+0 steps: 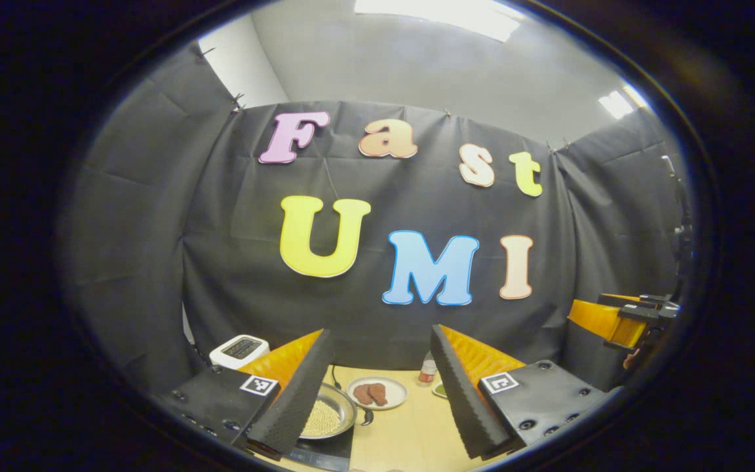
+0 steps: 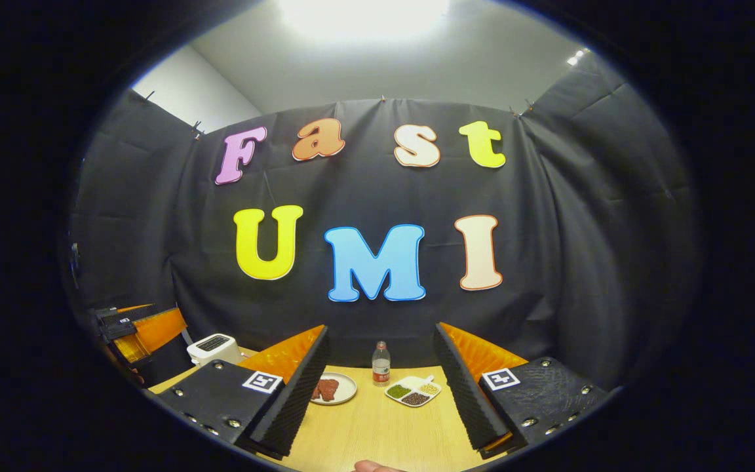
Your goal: First push the handle of the pot to place it horizontally, then grasp the pot with both hands and set it on the induction cooktop.
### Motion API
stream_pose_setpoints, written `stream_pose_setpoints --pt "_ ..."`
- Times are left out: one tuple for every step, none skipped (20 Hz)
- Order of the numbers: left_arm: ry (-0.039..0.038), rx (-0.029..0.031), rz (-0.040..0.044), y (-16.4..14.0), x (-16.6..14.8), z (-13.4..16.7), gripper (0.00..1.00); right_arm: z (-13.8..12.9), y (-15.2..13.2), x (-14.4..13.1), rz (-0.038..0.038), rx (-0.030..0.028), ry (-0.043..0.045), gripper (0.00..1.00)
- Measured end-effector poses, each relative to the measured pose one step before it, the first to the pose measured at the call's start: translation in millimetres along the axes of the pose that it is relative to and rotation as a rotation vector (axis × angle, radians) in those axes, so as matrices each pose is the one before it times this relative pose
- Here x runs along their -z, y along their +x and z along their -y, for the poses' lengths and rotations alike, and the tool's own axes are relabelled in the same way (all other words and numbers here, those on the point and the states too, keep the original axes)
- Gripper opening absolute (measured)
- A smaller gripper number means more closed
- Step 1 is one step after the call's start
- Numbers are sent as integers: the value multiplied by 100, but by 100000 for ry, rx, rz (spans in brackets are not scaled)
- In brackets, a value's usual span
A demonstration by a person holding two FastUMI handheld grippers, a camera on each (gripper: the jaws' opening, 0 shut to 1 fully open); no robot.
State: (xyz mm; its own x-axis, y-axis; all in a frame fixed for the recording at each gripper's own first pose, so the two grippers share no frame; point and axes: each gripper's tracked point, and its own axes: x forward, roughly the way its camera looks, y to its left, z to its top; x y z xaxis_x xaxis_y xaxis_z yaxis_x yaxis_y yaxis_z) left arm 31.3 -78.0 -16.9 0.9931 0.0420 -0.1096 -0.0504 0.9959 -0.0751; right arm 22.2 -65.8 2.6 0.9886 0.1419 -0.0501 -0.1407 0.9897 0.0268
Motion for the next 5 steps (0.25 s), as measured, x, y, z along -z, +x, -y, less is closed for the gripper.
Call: stream_pose_setpoints --pt "674 -885 -641 -486 9 80 95 188 -319 201 -325 -1101 1132 95" --pt "322 -540 -529 -450 -4 98 95 256 -132 220 -642 -422 1218 95" --pt "-123 40 -781 -204 598 225 95 285 -140 137 -970 82 976 95" --pt "-219 816 -396 -135 83 272 95 138 -222 142 -721 238 1036 95" --pt "144 790 187 -438 -614 343 95 110 -190 -104 251 558 1068 100"
